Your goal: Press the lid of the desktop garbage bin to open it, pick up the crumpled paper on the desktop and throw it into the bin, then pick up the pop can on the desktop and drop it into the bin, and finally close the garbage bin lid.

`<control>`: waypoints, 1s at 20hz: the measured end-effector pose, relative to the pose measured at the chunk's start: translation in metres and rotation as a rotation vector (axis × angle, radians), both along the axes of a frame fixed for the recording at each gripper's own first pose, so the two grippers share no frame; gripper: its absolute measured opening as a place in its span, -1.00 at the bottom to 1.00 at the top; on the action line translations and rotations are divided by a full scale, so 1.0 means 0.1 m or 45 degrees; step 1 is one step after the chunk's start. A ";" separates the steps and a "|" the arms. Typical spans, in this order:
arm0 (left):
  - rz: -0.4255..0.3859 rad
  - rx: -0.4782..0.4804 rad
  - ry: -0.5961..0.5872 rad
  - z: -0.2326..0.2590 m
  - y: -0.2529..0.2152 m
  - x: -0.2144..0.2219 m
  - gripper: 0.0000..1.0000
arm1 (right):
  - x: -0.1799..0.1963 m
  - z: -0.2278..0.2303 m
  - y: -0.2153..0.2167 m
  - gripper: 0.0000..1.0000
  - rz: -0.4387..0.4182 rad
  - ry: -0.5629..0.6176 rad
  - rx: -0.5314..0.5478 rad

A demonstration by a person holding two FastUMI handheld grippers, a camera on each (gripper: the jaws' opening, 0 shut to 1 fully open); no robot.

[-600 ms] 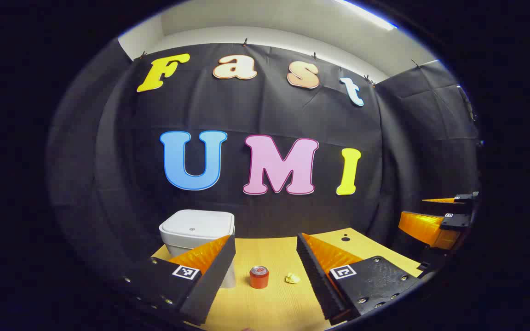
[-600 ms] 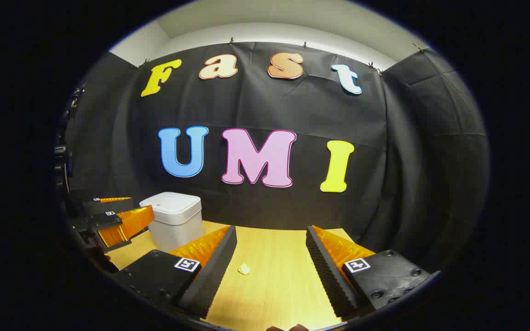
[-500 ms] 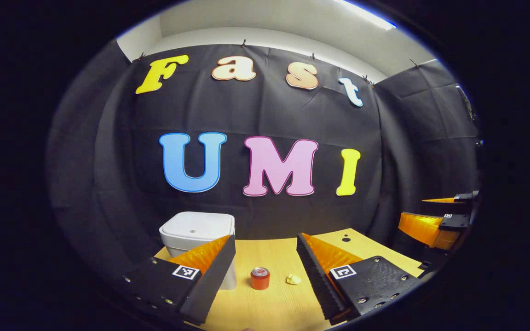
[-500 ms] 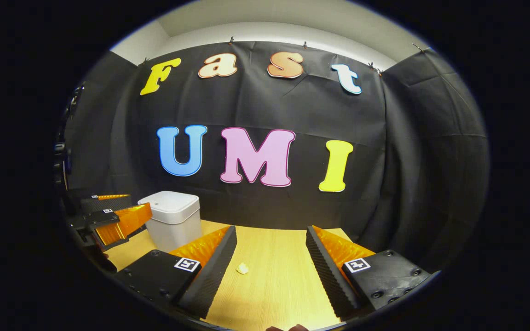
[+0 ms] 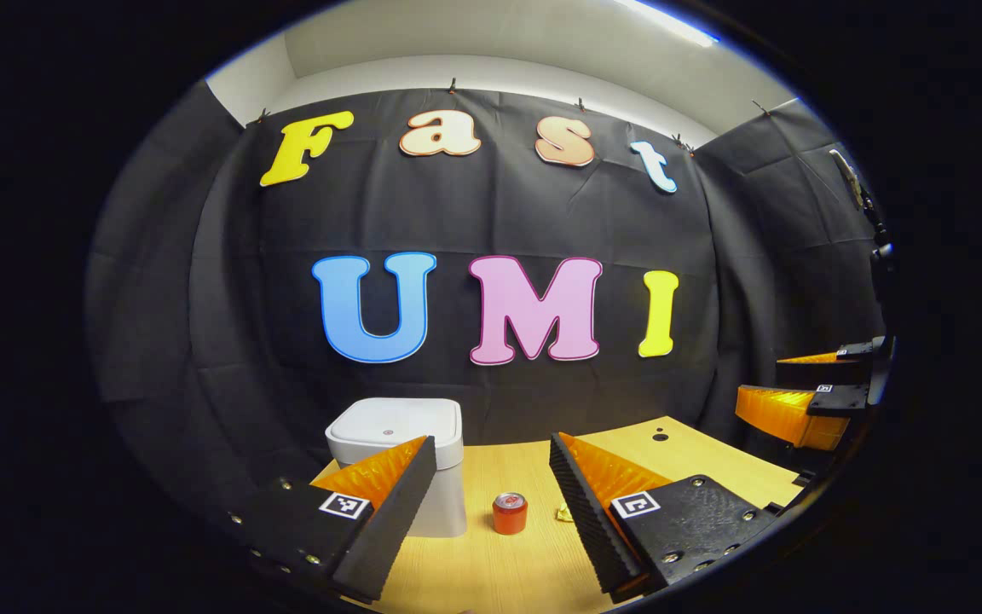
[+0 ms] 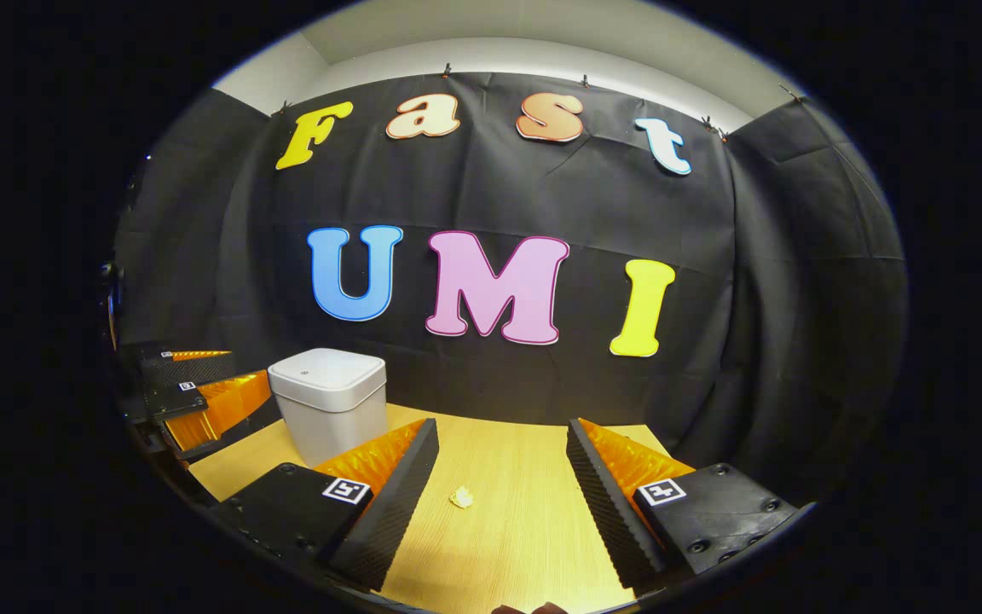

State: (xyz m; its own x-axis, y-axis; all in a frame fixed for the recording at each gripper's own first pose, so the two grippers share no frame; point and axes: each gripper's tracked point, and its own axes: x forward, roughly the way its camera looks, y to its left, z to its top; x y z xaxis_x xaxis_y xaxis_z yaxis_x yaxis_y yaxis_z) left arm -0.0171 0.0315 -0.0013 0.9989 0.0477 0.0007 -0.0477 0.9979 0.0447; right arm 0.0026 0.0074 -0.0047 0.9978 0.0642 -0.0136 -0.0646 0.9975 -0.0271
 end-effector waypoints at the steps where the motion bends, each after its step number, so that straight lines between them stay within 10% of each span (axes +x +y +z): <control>1: 0.004 -0.005 0.001 0.00 0.01 -0.01 0.75 | 0.01 0.00 0.01 0.96 0.006 0.001 0.001; 16: -0.007 0.048 0.026 0.00 -0.02 0.06 0.67 | 0.03 0.04 -0.01 0.95 0.013 0.003 -0.026; 20: -0.014 0.054 0.037 -0.01 0.00 0.08 -0.07 | 0.00 0.00 -0.07 0.96 -0.001 0.013 -0.015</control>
